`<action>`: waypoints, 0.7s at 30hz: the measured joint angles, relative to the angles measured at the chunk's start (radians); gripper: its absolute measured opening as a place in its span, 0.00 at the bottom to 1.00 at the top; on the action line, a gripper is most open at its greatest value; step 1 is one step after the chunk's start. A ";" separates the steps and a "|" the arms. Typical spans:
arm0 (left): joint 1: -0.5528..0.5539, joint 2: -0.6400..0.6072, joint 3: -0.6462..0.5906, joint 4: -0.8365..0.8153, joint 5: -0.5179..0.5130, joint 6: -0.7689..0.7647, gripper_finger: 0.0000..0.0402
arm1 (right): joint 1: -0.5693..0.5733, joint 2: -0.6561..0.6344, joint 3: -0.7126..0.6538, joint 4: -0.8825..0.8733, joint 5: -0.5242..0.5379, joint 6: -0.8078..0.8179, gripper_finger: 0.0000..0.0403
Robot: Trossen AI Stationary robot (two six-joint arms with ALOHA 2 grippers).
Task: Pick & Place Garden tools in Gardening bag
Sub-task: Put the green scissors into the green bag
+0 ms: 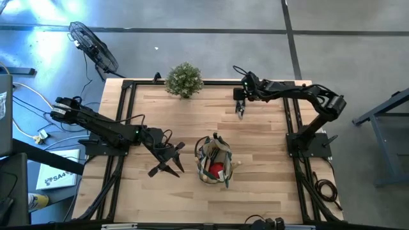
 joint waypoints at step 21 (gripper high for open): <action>0.000 0.000 0.000 -0.030 0.000 0.007 0.30 | -0.003 0.137 0.000 0.041 0.026 -0.021 0.58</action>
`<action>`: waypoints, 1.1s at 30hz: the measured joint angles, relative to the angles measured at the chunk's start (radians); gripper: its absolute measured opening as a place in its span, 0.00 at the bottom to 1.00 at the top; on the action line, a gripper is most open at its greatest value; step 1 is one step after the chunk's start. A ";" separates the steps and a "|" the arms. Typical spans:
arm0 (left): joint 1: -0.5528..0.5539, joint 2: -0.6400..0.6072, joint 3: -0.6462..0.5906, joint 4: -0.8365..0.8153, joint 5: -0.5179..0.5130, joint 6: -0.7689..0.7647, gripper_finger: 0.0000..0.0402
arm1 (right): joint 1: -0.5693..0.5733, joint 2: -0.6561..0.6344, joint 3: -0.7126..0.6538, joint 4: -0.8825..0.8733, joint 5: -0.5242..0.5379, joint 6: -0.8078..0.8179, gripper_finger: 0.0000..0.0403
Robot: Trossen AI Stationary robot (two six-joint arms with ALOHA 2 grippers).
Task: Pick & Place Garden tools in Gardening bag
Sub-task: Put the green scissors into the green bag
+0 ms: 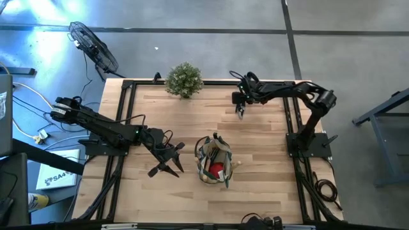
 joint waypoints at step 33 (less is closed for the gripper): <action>0.000 0.000 -0.001 -0.046 0.001 0.015 0.30 | 0.005 0.021 0.002 0.013 0.002 -0.079 0.10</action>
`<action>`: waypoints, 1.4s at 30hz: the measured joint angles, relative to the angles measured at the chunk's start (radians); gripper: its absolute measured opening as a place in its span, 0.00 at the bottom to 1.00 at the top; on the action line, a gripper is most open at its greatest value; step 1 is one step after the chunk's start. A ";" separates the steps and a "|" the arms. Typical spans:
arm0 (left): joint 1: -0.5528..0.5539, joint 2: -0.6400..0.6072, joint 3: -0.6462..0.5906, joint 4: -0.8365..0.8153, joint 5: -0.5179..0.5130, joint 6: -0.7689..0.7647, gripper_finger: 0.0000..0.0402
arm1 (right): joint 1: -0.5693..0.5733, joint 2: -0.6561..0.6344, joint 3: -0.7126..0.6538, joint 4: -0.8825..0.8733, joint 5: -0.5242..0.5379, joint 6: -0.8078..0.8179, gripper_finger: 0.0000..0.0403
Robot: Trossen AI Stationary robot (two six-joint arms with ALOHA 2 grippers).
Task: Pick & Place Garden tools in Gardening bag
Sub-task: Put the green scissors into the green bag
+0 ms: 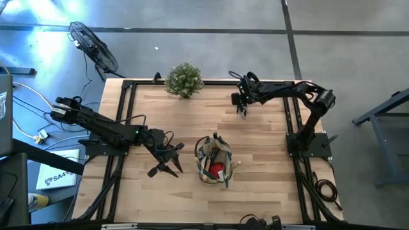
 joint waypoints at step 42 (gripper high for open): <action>0.000 0.000 -0.009 -0.014 -0.002 -0.053 0.30 | 0.377 -0.551 -0.002 -0.025 0.348 -0.189 0.10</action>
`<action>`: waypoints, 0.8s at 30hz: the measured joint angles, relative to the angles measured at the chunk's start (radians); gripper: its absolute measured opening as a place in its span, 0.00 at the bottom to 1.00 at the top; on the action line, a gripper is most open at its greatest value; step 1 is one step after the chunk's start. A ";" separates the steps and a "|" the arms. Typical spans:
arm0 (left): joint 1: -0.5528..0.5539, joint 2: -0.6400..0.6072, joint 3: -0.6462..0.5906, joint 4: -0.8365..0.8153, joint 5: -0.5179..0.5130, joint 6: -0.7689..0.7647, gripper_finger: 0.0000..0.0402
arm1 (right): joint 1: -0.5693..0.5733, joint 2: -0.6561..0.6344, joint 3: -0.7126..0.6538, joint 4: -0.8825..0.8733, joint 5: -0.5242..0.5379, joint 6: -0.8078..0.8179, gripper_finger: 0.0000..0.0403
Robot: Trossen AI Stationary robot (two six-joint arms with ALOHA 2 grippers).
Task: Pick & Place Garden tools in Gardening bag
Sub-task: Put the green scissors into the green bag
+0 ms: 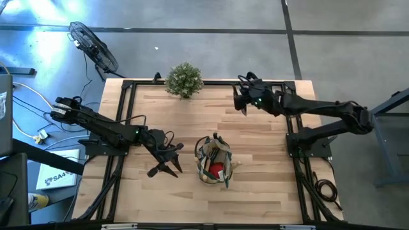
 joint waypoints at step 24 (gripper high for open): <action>0.000 0.000 0.000 0.013 -0.114 -0.101 0.30 | 0.556 -0.060 0.000 0.287 0.175 -0.297 0.10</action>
